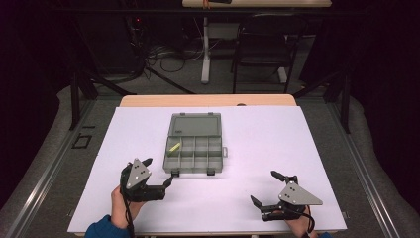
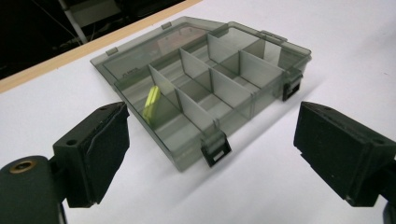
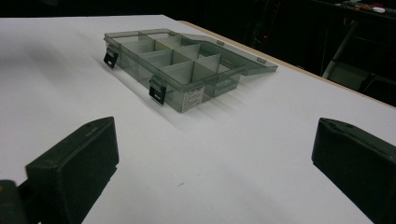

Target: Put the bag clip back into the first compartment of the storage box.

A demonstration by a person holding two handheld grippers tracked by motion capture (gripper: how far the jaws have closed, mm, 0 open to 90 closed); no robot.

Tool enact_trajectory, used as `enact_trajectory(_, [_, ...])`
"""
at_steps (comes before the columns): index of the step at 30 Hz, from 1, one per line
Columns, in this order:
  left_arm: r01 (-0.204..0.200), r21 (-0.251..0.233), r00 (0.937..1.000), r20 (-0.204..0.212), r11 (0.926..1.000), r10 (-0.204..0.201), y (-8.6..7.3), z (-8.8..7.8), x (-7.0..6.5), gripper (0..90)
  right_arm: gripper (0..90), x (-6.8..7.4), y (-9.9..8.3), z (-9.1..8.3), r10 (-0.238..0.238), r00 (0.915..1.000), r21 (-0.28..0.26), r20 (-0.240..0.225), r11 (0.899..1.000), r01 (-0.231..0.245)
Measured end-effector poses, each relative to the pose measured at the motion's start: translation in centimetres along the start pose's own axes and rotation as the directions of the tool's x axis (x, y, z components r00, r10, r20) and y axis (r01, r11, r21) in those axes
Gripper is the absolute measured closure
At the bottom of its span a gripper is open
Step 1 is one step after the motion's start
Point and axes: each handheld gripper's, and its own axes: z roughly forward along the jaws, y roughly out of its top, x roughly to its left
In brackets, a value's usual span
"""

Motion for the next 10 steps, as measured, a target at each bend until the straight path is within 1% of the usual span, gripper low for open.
enact_trajectory(5, [-0.005, -0.004, 0.9999, 0.008, 1.0000, 0.005, -1.5, -0.7, -0.8, 10.6, 0.1, 0.0, 0.0, 0.0, 0.001, 1.0000, -0.001, 0.003, 1.000, -0.001])
enact_trajectory(6, [-0.008, 0.002, 0.9999, 0.008, 1.0000, 0.008, -1.7, -0.8, -1.0, 10.6, 0.1, 0.0, 0.0, 0.0, 0.000, 1.0000, -0.001, 0.003, 1.000, 0.000])
enact_trajectory(7, [-0.013, 0.008, 0.9999, 0.005, 0.9999, 0.013, -1.9, -0.9, -1.1, 10.5, 0.1, 0.0, 0.0, 0.0, 0.000, 1.0000, -0.001, 0.004, 1.000, 0.000])
enact_trajectory(10, [-0.007, 0.010, 1.0000, 0.006, 0.9999, 0.007, -2.3, -1.2, -1.1, 10.6, 0.1, 0.0, 0.0, 0.0, -0.002, 1.0000, 0.000, 0.002, 1.000, 0.002])
